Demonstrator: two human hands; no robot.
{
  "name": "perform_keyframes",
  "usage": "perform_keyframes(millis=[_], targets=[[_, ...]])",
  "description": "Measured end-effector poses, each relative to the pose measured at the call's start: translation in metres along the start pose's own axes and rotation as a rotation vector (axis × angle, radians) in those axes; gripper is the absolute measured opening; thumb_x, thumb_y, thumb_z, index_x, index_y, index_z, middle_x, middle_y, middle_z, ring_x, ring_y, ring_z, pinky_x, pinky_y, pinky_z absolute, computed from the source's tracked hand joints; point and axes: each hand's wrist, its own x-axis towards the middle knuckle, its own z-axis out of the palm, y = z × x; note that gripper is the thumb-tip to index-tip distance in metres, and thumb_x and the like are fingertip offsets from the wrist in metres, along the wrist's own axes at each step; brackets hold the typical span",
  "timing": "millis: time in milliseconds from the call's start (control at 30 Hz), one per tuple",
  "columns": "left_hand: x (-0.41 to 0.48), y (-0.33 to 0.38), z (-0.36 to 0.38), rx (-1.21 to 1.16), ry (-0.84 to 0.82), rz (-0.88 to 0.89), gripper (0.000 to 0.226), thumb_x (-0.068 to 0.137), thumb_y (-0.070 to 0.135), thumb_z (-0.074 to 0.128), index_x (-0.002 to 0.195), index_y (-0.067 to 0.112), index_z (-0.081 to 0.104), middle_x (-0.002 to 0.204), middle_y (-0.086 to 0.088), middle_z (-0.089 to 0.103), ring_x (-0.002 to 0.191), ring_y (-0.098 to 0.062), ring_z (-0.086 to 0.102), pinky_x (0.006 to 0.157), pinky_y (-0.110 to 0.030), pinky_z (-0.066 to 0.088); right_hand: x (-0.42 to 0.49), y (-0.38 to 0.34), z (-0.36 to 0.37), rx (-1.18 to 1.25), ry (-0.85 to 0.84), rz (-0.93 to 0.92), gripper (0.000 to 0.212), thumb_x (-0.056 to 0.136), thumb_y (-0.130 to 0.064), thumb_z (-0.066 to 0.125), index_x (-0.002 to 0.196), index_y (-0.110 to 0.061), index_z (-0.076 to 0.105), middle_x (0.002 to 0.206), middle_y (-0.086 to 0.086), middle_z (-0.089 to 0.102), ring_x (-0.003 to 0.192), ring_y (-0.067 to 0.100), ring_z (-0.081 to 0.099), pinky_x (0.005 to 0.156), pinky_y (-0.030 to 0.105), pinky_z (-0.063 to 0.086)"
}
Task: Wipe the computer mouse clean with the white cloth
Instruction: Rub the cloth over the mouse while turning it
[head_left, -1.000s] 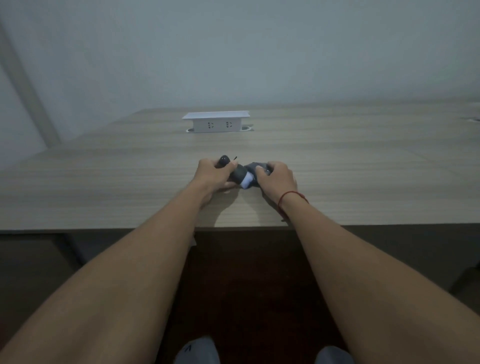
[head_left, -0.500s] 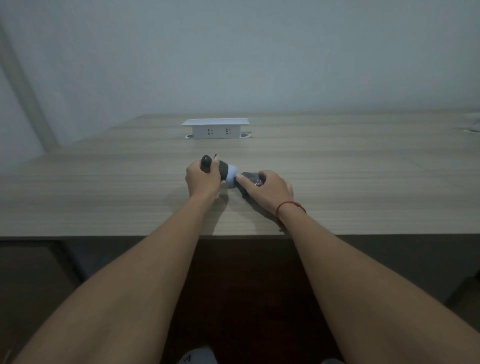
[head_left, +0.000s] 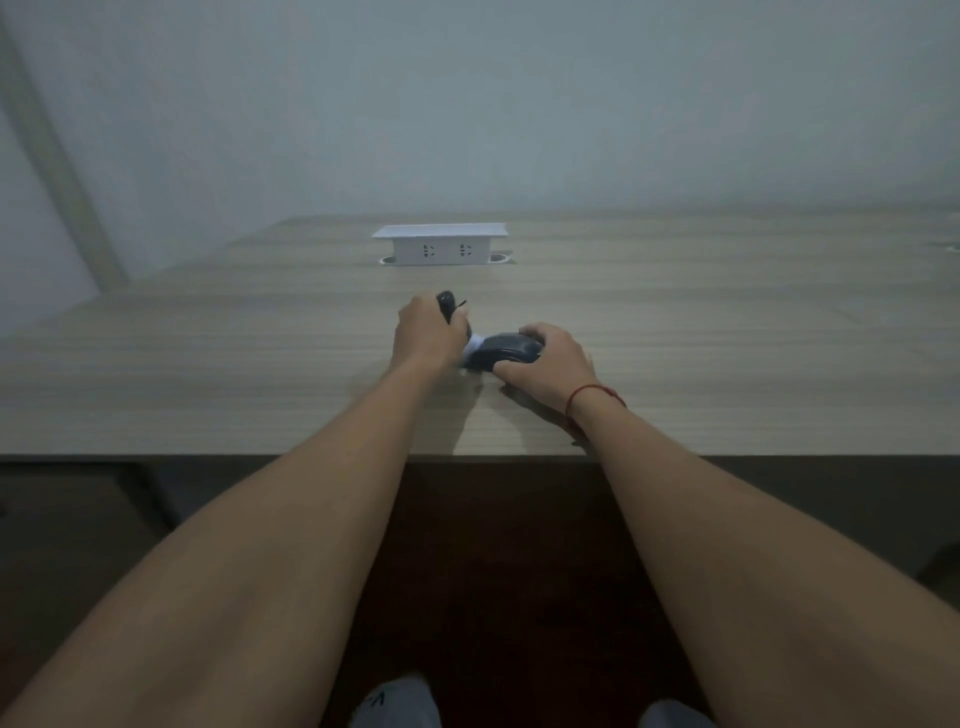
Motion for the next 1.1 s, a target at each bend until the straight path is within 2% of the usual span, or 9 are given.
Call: perform_keyframes(millis=[67, 167, 300, 433, 567, 667, 800, 933, 1100], targets=[[0.001, -0.005, -0.003, 0.018, 0.028, -0.013, 0.033, 0.092, 0.03, 0.06, 0.102, -0.001, 0.065, 0.104, -0.019, 0.066, 0.094, -0.034, 0.065, 0.077, -0.035, 0.05, 0.001, 0.0, -0.001, -0.01, -0.002, 0.001, 0.066, 0.063, -0.04, 0.072, 0.125, -0.029, 0.051, 0.107, -0.007, 0.052, 0.112, 0.025, 0.051, 0.101, 0.048, 0.044], [0.004, -0.001, -0.006, -0.153, 0.06, -0.011, 0.032, 0.09, 0.028, 0.061, 0.096, -0.002, 0.067, 0.096, -0.019, 0.068, 0.088, -0.032, 0.067, 0.075, -0.037, 0.056, 0.004, -0.001, -0.002, -0.043, 0.004, -0.01, 0.061, 0.07, -0.036, 0.07, 0.128, -0.028, 0.053, 0.116, -0.001, 0.057, 0.114, 0.025, 0.051, 0.103, 0.046, 0.042], [0.002, -0.005, -0.005, -0.04, -0.047, -0.046, 0.033, 0.091, 0.026, 0.062, 0.106, -0.003, 0.065, 0.107, -0.018, 0.066, 0.096, -0.031, 0.064, 0.077, -0.032, 0.048, 0.006, 0.0, 0.001, -0.014, 0.041, -0.01, 0.06, 0.072, -0.029, 0.066, 0.13, -0.028, 0.054, 0.129, 0.003, 0.058, 0.121, 0.027, 0.049, 0.105, 0.048, 0.043], [0.002, 0.005, -0.004, -0.147, 0.021, 0.042, 0.026, 0.092, 0.026, 0.06, 0.085, 0.001, 0.062, 0.087, -0.013, 0.063, 0.085, -0.029, 0.063, 0.071, -0.032, 0.05, 0.008, 0.0, -0.001, -0.016, 0.018, -0.003, 0.059, 0.073, -0.024, 0.062, 0.131, -0.029, 0.054, 0.133, 0.003, 0.057, 0.124, 0.027, 0.048, 0.108, 0.048, 0.039], [0.0, 0.002, 0.009, 0.008, 0.007, -0.005, 0.034, 0.093, 0.029, 0.058, 0.104, -0.003, 0.062, 0.107, -0.02, 0.064, 0.097, -0.033, 0.062, 0.071, -0.03, 0.041, 0.007, -0.002, -0.002, -0.06, 0.042, -0.003, 0.071, 0.073, -0.053, 0.06, 0.136, -0.022, 0.048, 0.138, 0.007, 0.05, 0.129, 0.028, 0.043, 0.108, 0.05, 0.037], [0.002, 0.002, 0.009, 0.023, 0.043, -0.019, 0.033, 0.093, 0.028, 0.057, 0.102, -0.003, 0.063, 0.105, -0.02, 0.065, 0.096, -0.034, 0.064, 0.07, -0.03, 0.041, 0.006, -0.002, 0.001, -0.202, 0.135, 0.023, 0.082, 0.07, -0.071, 0.058, 0.134, -0.02, 0.047, 0.131, 0.007, 0.048, 0.123, 0.026, 0.042, 0.103, 0.047, 0.041], [0.0, 0.01, 0.006, -0.127, 0.118, -0.008, 0.029, 0.093, 0.025, 0.054, 0.099, -0.002, 0.064, 0.101, -0.017, 0.066, 0.091, -0.028, 0.062, 0.071, -0.027, 0.042, 0.01, 0.001, 0.004, -0.107, 0.143, 0.027, 0.08, 0.067, -0.065, 0.07, 0.129, -0.019, 0.048, 0.128, 0.005, 0.051, 0.119, 0.024, 0.048, 0.098, 0.046, 0.047], [-0.005, -0.004, 0.014, -0.041, 0.034, -0.052, 0.035, 0.091, 0.029, 0.059, 0.101, -0.004, 0.064, 0.105, -0.022, 0.066, 0.094, -0.034, 0.064, 0.072, -0.031, 0.044, 0.007, 0.003, 0.001, 0.061, 0.138, 0.014, 0.085, 0.062, -0.057, 0.08, 0.13, -0.018, 0.047, 0.134, 0.005, 0.052, 0.121, 0.023, 0.05, 0.097, 0.042, 0.05], [-0.008, 0.007, 0.004, -0.177, 0.169, 0.033, 0.026, 0.093, 0.024, 0.057, 0.096, -0.001, 0.063, 0.089, -0.009, 0.059, 0.082, -0.02, 0.053, 0.071, -0.027, 0.04, 0.0, -0.001, 0.0, -0.184, 0.295, 0.073, 0.089, 0.048, -0.081, 0.068, 0.112, -0.022, 0.054, 0.114, 0.003, 0.053, 0.107, 0.023, 0.05, 0.092, 0.043, 0.049]])
